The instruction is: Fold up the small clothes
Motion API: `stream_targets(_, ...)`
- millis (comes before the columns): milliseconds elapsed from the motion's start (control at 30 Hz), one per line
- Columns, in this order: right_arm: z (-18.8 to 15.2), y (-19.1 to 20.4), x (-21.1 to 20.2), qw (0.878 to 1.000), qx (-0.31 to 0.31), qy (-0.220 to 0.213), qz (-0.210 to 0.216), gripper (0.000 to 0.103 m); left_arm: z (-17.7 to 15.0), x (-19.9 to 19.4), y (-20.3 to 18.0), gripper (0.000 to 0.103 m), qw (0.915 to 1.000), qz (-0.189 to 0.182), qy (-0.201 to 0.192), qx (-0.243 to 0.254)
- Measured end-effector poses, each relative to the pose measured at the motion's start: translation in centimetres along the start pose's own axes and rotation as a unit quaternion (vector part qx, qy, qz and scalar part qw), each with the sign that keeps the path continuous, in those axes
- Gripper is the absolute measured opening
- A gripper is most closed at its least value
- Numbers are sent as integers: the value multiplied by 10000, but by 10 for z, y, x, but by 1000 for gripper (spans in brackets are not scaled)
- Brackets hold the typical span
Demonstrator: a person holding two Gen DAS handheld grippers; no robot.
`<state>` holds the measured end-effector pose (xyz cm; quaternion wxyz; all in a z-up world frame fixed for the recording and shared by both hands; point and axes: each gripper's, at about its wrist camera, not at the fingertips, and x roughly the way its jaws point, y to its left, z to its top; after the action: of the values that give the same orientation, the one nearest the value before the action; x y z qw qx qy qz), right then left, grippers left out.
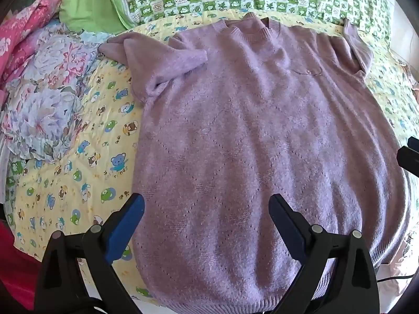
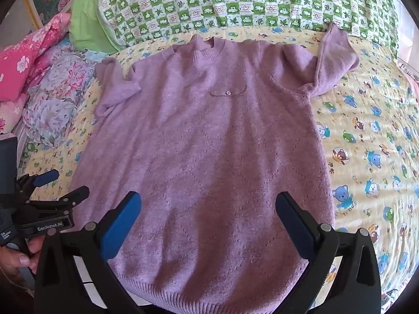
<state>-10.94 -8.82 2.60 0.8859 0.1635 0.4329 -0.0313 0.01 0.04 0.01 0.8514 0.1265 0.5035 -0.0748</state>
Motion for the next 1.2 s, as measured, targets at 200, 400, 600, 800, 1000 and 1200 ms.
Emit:
stream_targets(200,0,0,-2,10000,8,-18,41,102,0,1,2,96,10000,-82,-10,-8)
stream_targets(400,1,0,-1,10000,14,-10,38,102,1,-1,2,96,10000,-57,-6,-14)
stream_targets(600,0,2,-1,10000,20,5,46,102,0,1,2,96,10000,-49,-29,-24)
stream_targets(800,0,1,-1,10000,35,13,54,102,0,3,2,96,10000,-28,-37,-12)
stream_targets(1000,2,-2,-2,9999,134,21,88,102,3,3,0,96,9999,56,-112,15)
stream_targets(1200,3,-4,-2,9998,163,25,95,102,6,4,0,96,9999,40,-130,39)
